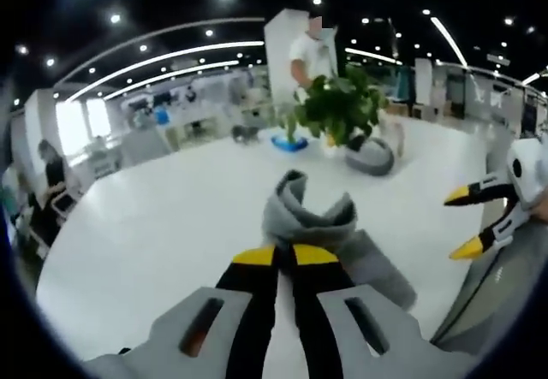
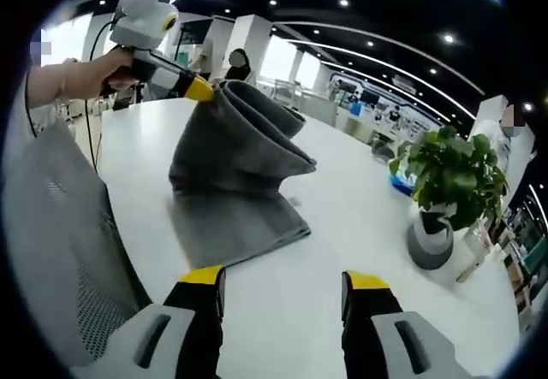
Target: Open the folded towel by lifting each exposed corner and separating the folded layers until the towel lies flat within the target outline without major curled edges
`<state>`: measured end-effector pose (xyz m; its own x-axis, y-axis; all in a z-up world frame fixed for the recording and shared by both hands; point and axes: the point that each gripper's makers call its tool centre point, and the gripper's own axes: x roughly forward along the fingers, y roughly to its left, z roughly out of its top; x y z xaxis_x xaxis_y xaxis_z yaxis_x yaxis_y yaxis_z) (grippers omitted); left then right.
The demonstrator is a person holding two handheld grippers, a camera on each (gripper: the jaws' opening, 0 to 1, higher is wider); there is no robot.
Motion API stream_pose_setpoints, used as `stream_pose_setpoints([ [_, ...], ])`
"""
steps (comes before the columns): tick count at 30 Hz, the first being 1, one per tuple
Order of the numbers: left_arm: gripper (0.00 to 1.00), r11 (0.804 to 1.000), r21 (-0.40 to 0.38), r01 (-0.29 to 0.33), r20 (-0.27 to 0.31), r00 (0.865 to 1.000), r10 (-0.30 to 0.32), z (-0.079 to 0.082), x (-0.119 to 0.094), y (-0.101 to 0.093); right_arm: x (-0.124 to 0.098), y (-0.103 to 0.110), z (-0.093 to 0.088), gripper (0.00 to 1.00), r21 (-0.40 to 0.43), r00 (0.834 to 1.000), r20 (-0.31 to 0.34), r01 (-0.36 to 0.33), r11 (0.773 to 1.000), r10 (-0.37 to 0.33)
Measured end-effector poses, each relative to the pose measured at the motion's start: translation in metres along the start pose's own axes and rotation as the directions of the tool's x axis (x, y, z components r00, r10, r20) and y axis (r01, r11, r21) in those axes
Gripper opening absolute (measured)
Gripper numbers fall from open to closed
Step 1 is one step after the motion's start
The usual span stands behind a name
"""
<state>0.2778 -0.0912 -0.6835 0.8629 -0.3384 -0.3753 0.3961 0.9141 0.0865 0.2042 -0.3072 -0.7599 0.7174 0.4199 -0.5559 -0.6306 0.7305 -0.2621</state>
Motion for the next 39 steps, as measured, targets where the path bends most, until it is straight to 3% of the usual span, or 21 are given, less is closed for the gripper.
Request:
stream_pose_setpoints([
  [18, 0.05, 0.997, -0.052, -0.051, -0.002, 0.999, 0.051, -0.008, -0.011, 0.02, 0.0, 0.001, -0.001, 0.53, -0.004, 1.0, -0.006, -0.001, 1.0, 0.001],
  [39, 0.05, 0.99, -0.067, -0.123, -0.056, 0.991, 0.119, -0.028, -0.021, 0.047, 0.0, 0.001, -0.002, 0.53, -0.007, 1.0, -0.01, -0.002, 1.0, 0.002],
])
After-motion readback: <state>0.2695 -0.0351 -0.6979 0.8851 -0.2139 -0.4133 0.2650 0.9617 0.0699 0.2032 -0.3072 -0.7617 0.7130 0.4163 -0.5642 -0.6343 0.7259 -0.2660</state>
